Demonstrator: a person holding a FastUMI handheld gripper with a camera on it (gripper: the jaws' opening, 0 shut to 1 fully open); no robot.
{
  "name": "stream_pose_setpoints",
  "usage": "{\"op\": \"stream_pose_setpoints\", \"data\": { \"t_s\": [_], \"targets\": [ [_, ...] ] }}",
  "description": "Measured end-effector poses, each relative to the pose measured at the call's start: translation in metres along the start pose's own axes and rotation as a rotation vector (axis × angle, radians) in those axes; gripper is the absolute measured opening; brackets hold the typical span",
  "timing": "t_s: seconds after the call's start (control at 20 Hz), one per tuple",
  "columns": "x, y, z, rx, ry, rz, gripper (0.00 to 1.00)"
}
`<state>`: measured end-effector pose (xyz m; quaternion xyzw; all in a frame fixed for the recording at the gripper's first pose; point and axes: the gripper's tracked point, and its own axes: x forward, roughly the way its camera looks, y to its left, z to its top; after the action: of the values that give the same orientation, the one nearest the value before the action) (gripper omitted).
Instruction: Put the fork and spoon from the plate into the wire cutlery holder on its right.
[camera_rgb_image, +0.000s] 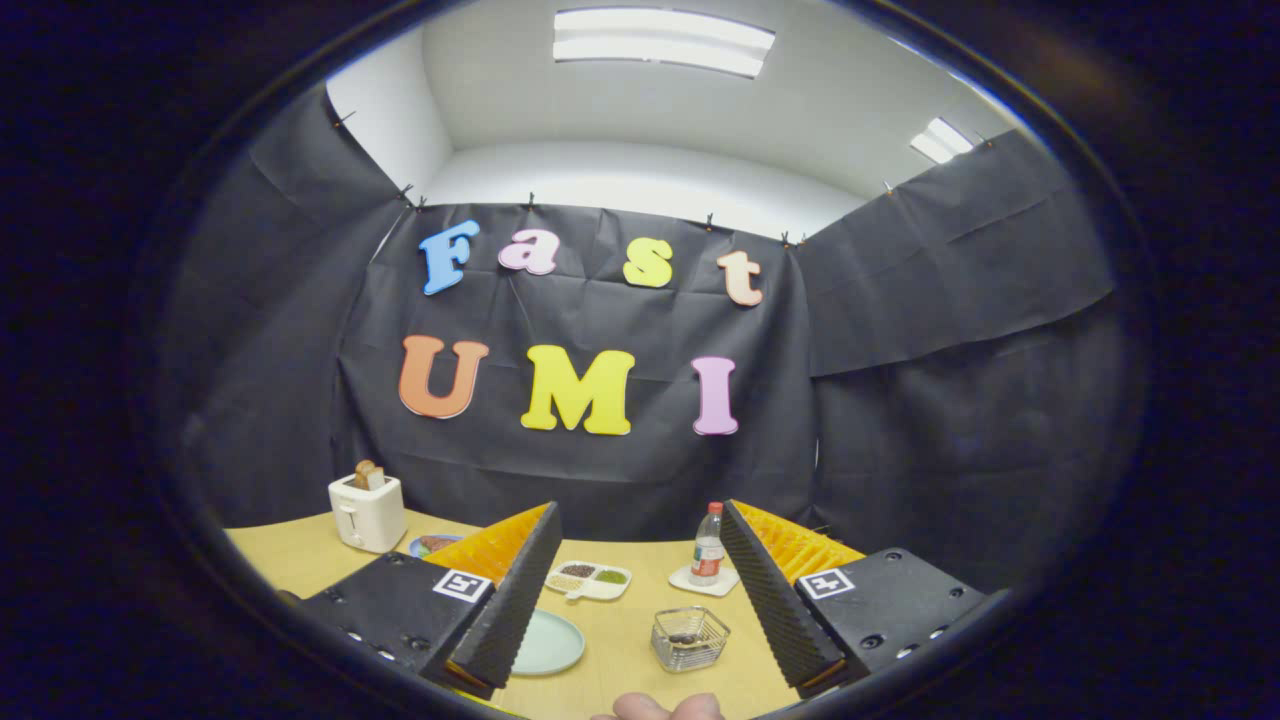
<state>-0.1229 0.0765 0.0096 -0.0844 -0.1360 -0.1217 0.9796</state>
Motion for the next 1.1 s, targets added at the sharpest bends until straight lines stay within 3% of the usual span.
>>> {"op": "stream_pose_setpoints", "data": {
  "t_s": [0.4, 1.1],
  "targets": [
    [0.001, 0.028, 0.009, 0.027, 0.019, 0.022, 0.95],
    [-0.001, 0.015, 0.011, 0.074, 0.066, 0.039, 0.95]
  ]
}}
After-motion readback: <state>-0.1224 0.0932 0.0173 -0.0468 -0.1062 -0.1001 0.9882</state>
